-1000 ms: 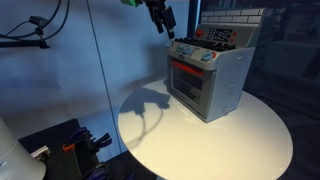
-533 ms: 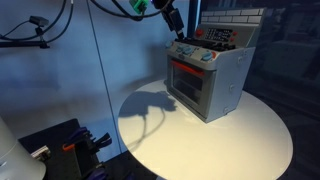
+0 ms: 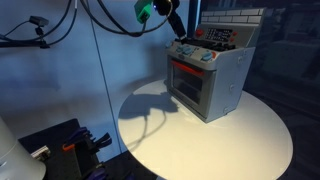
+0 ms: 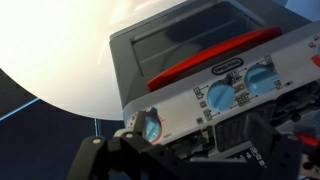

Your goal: Turn the right knob anticlockwise

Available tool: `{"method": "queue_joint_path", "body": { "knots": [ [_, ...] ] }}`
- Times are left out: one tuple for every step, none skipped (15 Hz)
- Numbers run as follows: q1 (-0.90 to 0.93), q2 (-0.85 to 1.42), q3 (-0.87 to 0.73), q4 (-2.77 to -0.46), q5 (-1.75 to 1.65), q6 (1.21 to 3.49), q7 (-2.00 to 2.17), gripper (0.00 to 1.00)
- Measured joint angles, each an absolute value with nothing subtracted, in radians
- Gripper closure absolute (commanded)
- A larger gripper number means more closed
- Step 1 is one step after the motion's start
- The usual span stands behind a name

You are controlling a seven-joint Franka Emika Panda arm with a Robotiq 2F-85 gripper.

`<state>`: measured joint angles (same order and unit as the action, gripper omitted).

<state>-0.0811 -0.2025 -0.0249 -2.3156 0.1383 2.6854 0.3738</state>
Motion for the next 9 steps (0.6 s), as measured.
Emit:
{"method": "queue_joint_path", "body": {
  "knots": [
    [-0.081,-0.203,-0.025,-2.316,0.138,2.685,0.374,0.0],
    [-0.081,-0.203,-0.025,-2.316,0.138,2.685,0.374,0.0],
    [-0.081,-0.203,-0.025,-2.316,0.138,2.685,0.374,0.0],
    [-0.081,-0.203,-0.025,-2.316,0.138,2.685,0.374,0.0],
    [-0.081,-0.202,-0.025,-2.316,0.138,2.685,0.374,0.0],
    [-0.081,-0.202,-0.025,-2.316,0.138,2.685,0.374,0.0],
    [-0.081,-0.202,-0.025,-2.316,0.138,2.687,0.375,0.0],
    [-0.081,-0.201,-0.025,-2.316,0.138,2.692,0.381,0.0],
    [-0.082,-0.2,-0.025,-2.316,0.138,2.701,0.392,0.0]
  ]
}}
